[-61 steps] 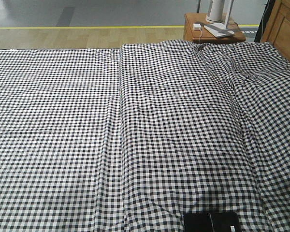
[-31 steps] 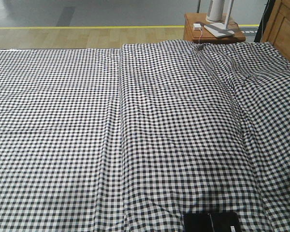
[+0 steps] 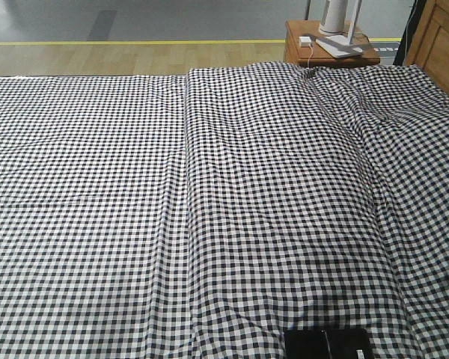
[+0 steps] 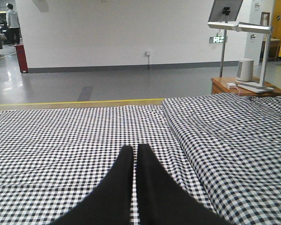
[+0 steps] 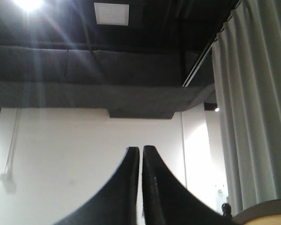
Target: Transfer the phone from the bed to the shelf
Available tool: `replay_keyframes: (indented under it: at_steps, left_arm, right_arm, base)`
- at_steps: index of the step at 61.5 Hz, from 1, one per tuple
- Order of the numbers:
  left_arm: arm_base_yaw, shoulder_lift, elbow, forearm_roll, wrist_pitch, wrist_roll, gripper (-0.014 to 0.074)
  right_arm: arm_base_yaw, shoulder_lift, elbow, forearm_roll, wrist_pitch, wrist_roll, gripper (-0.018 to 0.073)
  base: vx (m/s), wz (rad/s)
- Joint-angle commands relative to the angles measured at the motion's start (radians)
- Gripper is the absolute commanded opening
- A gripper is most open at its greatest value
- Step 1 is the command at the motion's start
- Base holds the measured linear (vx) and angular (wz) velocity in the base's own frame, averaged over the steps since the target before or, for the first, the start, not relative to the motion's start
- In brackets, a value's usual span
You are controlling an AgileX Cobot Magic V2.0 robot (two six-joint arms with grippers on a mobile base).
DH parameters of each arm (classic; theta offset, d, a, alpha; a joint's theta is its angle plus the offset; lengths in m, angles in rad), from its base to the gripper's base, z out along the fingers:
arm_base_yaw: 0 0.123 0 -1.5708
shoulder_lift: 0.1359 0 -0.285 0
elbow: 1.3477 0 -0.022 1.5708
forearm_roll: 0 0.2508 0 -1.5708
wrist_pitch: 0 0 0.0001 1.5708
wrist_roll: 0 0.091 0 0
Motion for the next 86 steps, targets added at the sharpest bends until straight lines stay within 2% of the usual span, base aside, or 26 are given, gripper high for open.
replay_keyframes:
  at_steps: [1, 13, 25, 33, 40, 48, 56, 69, 77, 86]
  left_arm:
    - [0.003, -0.006, -0.025, -0.01, -0.073, -0.009, 0.0001]
    - [0.003, -0.006, -0.025, -0.01, -0.073, -0.009, 0.0001]
    - [0.003, -0.006, -0.025, -0.01, -0.073, -0.009, 0.0001]
    - [0.003, -0.006, -0.025, -0.01, -0.073, -0.009, 0.0001]
    - [0.003, -0.006, -0.025, -0.01, -0.073, -0.009, 0.0001]
    - [0.003, -0.006, -0.025, -0.01, -0.073, -0.009, 0.0001]
    - [0.003, -0.006, -0.025, -0.01, -0.073, -0.009, 0.0001]
    - [0.003, -0.006, -0.025, -0.01, -0.073, -0.009, 0.0001]
    - [0.003, -0.006, -0.025, -0.01, -0.073, -0.009, 0.0001]
    - [0.003, -0.006, -0.025, -0.01, -0.073, -0.009, 0.0001]
  right_arm:
    - [-0.004, 0.11, -0.151, -0.002, 0.116, -0.007, -0.0006]
    - [-0.004, 0.318, -0.354, -0.002, 0.401, -0.006, 0.0015]
    - [-0.004, 0.467, -0.412, 0.011, 0.608, -0.006, 0.0095]
    - [-0.004, 0.54, -0.412, 0.03, 0.709, -0.006, 0.0213]
    - [-0.004, 0.585, -0.412, 0.044, 0.754, -0.006, 0.0384]
    - [-0.004, 0.619, -0.412, 0.048, 0.749, -0.006, 0.0556]
    - [-0.004, 0.651, -0.412, 0.048, 0.73, -0.006, 0.0657]
    - [-0.004, 0.719, -0.426, 0.056, 0.786, 0.016, 0.0662]
    - [-0.007, 0.801, -0.505, 0.052, 0.903, 0.069, 0.0652]
    - [-0.053, 0.904, -0.63, 0.061, 1.053, 0.077, 0.0643]
  base:
    - [0.0, 0.0]
    - [0.0, 0.0]
    - [0.0, 0.0]
    - [0.0, 0.0]
    - [0.0, 0.0]
    - [0.0, 0.0]
    - [0.0, 0.0]
    - [0.0, 0.0]
    - [0.0, 0.0]
    - [0.0, 0.0]
